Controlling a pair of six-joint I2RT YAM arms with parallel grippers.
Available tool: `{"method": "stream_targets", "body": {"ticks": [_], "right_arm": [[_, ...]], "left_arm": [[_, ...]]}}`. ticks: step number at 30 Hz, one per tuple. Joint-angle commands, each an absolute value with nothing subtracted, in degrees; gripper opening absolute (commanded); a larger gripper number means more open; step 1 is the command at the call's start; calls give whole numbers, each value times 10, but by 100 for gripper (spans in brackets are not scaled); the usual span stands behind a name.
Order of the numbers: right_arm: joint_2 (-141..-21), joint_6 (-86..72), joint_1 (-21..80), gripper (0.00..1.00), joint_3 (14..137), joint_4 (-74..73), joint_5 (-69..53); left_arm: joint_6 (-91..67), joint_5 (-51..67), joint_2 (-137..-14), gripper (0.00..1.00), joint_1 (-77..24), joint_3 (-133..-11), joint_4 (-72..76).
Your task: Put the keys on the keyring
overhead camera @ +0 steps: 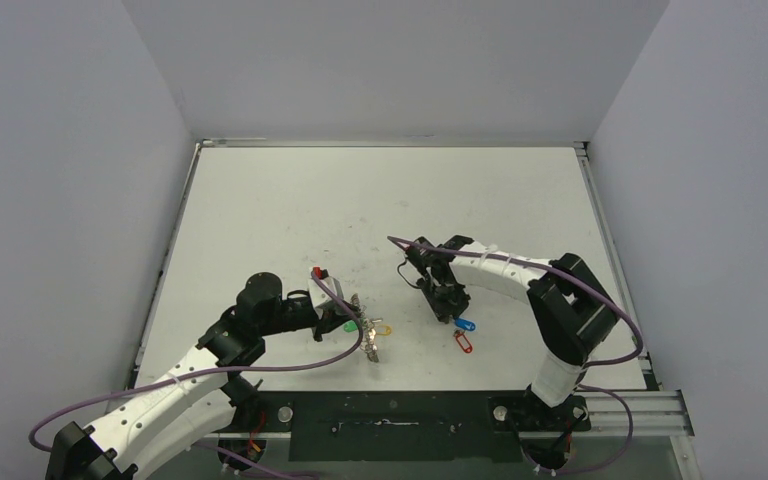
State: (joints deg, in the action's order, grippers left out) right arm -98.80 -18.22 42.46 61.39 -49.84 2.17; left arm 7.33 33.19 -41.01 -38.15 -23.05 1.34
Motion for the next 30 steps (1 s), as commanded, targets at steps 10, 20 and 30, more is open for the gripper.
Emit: {"method": "stream_targets", "body": {"ticks": [10,20,30], "right_arm": [[-994,-174,426,0,649,-512,57],[-932,-98,426,0,722,-563,-77],[-897,-65,419,0,764,-521,-357]], "left_arm": [[77,331,-398,0,-384,-237,28],[79,332,-390,0,-384,-235,37],[80,340,-376,0,-385,-231,40]]}}
